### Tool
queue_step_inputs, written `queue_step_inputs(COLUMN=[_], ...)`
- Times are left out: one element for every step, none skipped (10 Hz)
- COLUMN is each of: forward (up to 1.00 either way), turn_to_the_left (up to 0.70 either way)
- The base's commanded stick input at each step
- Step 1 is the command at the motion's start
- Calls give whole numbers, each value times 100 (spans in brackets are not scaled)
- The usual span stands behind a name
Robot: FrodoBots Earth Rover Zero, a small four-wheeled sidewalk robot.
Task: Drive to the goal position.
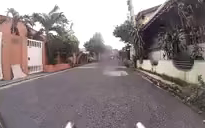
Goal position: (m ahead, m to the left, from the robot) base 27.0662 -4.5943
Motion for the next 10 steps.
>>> queue_step_inputs(forward=[70,70,70,70,70,70,70,70,70,70], turn_to_the_left=[0,0,0,0,0,0,0,0,0,0])
